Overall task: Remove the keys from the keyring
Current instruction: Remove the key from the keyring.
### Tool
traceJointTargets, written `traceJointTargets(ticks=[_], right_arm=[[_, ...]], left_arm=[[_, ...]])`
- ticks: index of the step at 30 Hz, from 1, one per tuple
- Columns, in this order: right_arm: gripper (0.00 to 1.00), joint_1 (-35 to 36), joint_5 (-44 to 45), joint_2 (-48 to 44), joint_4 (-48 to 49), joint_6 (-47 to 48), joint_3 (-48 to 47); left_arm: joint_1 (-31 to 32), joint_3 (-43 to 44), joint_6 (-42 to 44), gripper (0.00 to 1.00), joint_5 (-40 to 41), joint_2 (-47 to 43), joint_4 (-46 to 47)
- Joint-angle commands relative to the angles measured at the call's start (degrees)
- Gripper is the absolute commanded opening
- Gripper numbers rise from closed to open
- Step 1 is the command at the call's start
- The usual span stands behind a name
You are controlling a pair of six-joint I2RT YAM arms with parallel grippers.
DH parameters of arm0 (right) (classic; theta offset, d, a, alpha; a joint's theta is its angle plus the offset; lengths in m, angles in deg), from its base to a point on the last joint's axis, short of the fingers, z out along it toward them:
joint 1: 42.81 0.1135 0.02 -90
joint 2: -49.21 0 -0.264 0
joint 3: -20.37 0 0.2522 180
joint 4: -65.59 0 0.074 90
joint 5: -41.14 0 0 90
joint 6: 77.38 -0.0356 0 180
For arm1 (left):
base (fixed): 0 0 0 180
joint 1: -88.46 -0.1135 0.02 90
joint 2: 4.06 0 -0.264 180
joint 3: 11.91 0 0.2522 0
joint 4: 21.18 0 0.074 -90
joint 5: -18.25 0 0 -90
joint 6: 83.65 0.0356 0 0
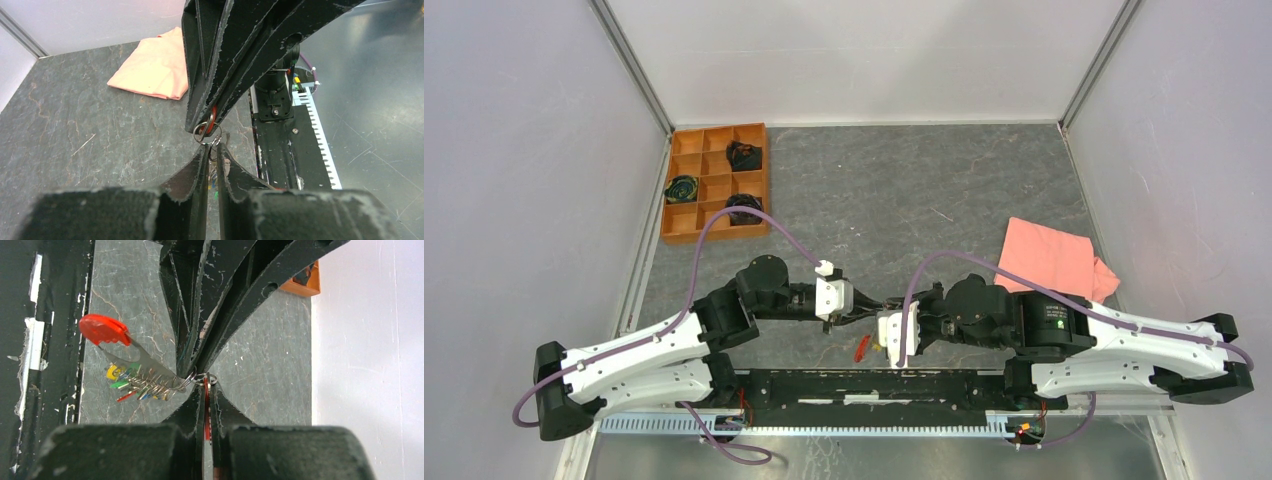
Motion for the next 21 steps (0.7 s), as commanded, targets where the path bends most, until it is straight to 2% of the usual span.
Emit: traceJointTargets(ticks=[1, 8, 21], right_arm=[[0.01, 0.4, 3.0, -0.8, 3.3, 0.0, -3.6], [0.01, 0.5, 3.8, -1.2, 3.8, -0.1, -3.0], [0.01, 0.5, 6.7, -3.0, 3.8, -1.1, 0.2]], left_arm=[[0.3, 0.2, 0.2, 0.15, -2.8, 0.1, 2.5], [0.4, -0.6, -0.4, 0.03, -2.9, 0.1, 3.6], [0.4, -5.4, -4.2, 0.02, 1.6, -4.3, 9.8]])
